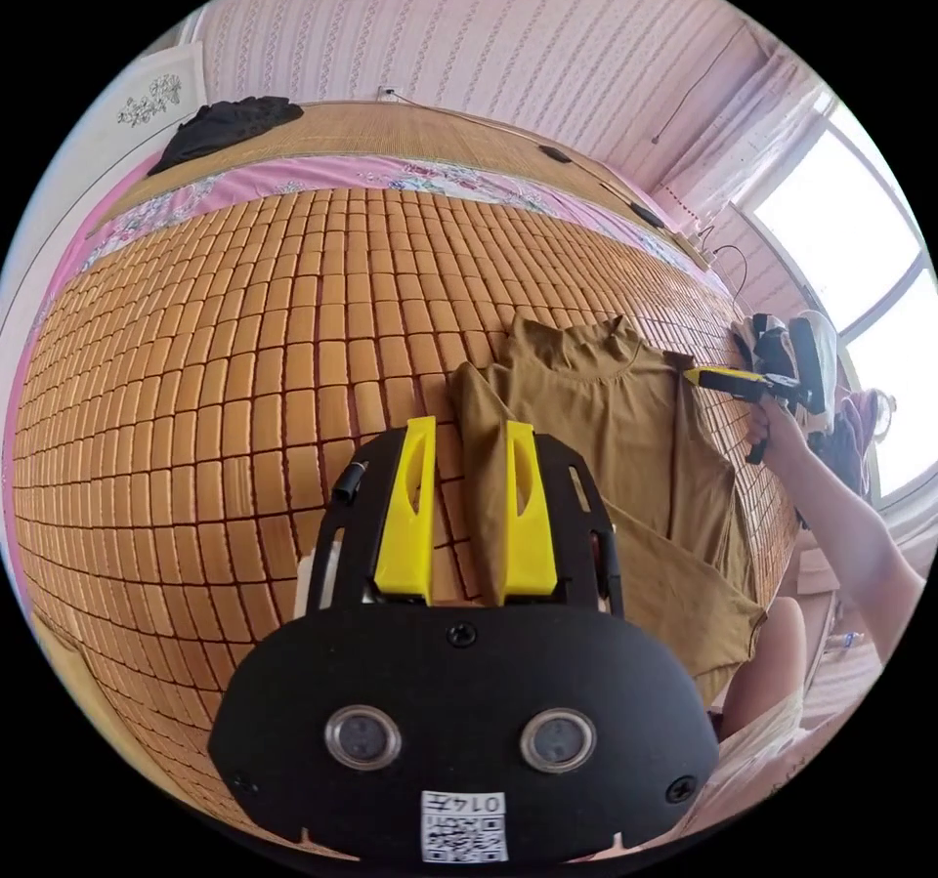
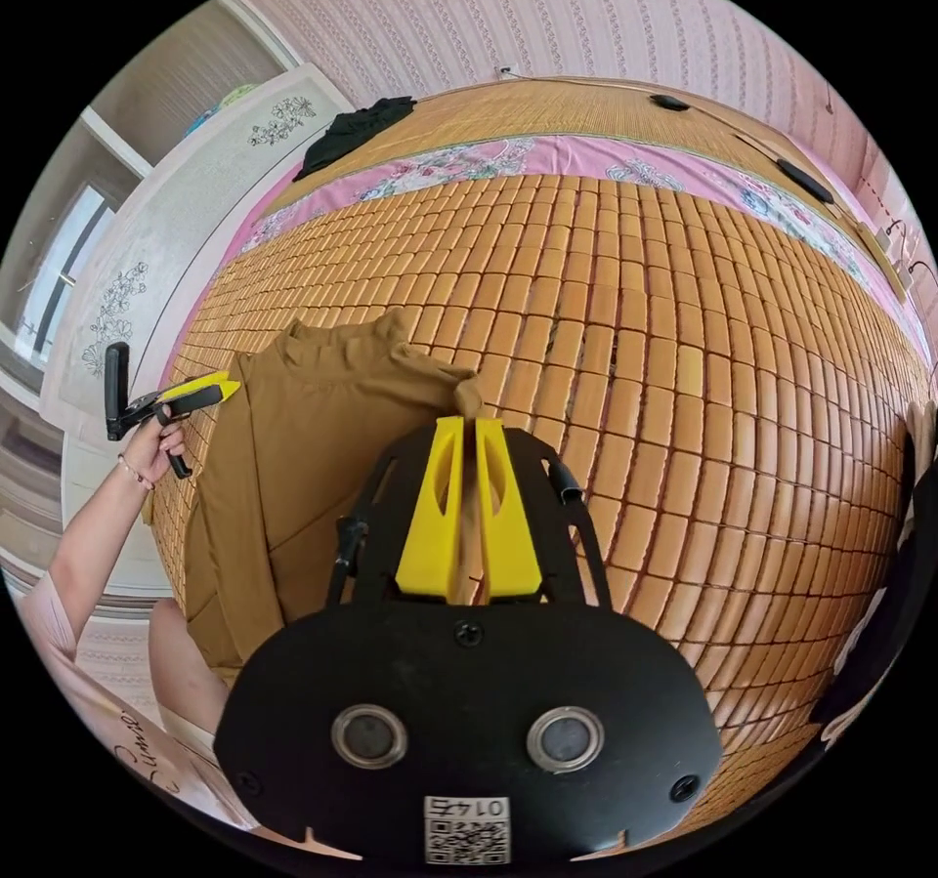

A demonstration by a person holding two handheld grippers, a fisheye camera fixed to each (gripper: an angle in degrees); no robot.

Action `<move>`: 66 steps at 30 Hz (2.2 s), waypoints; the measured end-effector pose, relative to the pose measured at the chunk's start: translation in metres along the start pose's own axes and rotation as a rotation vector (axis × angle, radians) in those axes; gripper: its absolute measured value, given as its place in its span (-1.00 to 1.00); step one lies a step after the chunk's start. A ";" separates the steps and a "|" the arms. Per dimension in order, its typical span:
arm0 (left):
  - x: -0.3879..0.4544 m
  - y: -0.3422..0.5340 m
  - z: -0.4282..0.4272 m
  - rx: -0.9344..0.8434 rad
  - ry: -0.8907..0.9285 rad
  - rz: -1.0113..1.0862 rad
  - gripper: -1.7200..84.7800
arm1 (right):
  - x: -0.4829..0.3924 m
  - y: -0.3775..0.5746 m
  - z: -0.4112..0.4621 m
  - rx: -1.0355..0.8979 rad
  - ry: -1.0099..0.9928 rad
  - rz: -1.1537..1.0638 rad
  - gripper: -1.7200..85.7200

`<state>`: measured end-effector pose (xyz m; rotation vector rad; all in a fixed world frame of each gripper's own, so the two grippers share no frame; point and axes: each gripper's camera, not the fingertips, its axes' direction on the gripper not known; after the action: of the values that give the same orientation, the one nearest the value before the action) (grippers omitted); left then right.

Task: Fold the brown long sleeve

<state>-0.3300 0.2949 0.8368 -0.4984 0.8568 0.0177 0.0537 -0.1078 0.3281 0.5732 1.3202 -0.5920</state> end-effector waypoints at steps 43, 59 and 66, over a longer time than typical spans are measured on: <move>0.180 0.248 -0.113 -0.021 0.024 0.249 -0.92 | -0.068 0.349 -0.082 -0.019 -0.075 -0.170 -0.78; 0.252 0.276 -0.065 -0.149 0.118 0.415 -0.98 | -0.117 0.391 -0.078 -0.159 -0.159 -0.479 -0.95; 0.259 0.312 -0.071 -0.258 0.008 0.453 -0.96 | -0.116 0.400 -0.100 -0.182 -0.097 -0.377 -0.86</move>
<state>-0.2757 0.4937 0.4805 -0.5361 0.9664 0.5477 0.2408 0.2587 0.4468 0.1431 1.3818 -0.7866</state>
